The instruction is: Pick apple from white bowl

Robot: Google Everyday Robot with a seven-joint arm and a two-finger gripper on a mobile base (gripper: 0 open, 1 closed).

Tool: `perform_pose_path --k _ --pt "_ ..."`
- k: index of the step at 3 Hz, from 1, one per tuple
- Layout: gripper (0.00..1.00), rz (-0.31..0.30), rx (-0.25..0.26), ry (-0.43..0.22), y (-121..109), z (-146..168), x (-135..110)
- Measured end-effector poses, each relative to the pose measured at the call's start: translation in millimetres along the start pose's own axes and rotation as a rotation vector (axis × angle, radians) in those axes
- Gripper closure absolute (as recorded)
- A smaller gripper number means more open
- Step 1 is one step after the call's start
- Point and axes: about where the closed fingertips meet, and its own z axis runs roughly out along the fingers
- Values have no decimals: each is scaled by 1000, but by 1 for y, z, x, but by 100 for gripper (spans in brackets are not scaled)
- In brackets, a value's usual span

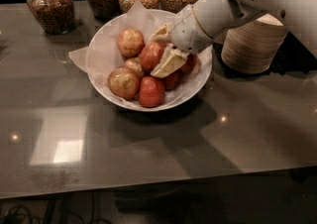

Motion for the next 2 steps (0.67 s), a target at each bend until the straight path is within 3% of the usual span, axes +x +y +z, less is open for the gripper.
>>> perform_pose_path --k 1,2 --pt "96 0 0 0 0 0 0" --pt "100 0 0 0 0 0 0"
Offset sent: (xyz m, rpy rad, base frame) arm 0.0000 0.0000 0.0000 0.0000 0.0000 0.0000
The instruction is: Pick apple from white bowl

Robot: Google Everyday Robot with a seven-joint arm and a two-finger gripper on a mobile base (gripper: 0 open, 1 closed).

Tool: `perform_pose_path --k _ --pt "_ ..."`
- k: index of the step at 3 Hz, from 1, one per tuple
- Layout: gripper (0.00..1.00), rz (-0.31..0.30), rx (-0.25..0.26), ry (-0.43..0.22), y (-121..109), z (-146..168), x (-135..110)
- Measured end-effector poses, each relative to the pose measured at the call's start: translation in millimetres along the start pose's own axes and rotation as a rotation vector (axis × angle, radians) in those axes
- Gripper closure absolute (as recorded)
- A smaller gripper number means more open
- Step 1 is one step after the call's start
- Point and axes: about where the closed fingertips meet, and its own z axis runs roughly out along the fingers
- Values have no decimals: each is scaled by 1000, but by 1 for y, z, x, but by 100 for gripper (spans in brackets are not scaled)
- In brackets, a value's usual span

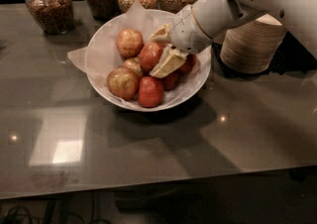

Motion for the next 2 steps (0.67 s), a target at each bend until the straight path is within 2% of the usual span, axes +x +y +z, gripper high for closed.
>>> perform_pose_path --k 2 --pt "100 -5 -6 -23 -2 -1 -7"
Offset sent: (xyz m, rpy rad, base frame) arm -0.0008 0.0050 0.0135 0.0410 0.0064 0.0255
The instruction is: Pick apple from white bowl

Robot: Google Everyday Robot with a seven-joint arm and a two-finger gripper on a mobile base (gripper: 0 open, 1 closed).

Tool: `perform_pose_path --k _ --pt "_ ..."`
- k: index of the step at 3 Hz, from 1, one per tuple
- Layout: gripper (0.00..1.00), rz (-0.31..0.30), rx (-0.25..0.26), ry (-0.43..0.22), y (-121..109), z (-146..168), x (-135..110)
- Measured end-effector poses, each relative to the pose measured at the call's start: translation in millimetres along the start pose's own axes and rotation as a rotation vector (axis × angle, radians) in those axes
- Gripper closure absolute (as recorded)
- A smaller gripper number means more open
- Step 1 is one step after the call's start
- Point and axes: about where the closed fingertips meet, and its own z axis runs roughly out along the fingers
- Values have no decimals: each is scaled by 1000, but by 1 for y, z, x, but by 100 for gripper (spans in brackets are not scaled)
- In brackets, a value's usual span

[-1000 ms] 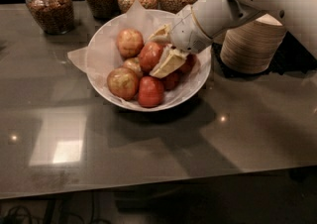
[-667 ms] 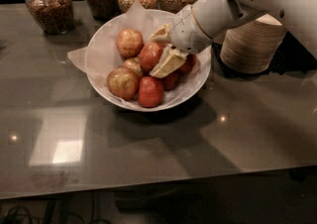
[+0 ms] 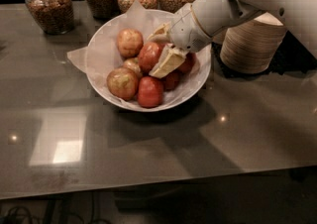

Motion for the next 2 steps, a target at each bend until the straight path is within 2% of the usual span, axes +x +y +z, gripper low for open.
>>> perform_pose_path --k 1,2 --pt "100 -3 23 -97 -5 -10 -14" --pt "100 -7 32 -228 -7 -22 -33"
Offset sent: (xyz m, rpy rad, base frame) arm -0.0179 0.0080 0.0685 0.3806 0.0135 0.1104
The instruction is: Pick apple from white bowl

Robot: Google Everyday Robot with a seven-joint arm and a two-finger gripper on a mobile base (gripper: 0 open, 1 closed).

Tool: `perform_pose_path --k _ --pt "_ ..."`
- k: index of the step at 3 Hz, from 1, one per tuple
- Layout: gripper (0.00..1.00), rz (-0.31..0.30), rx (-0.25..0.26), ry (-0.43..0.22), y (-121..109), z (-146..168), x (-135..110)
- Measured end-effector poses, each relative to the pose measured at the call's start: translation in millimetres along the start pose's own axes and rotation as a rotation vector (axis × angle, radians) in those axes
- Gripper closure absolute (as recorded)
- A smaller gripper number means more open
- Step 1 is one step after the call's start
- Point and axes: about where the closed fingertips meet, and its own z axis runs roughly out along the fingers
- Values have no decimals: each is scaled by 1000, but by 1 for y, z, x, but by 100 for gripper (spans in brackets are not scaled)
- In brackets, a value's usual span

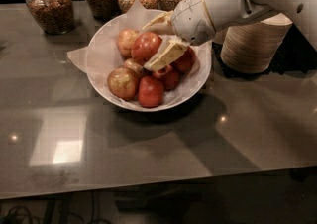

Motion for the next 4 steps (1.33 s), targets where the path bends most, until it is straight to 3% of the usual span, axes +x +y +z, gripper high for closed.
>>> perform_pose_path --k 1,3,4 --pt "100 -2 0 -101 4 -12 -24" --pt "100 32 -17 -164 40 -46 -66" --pt "100 64 -58 -173 87 -73 -92"
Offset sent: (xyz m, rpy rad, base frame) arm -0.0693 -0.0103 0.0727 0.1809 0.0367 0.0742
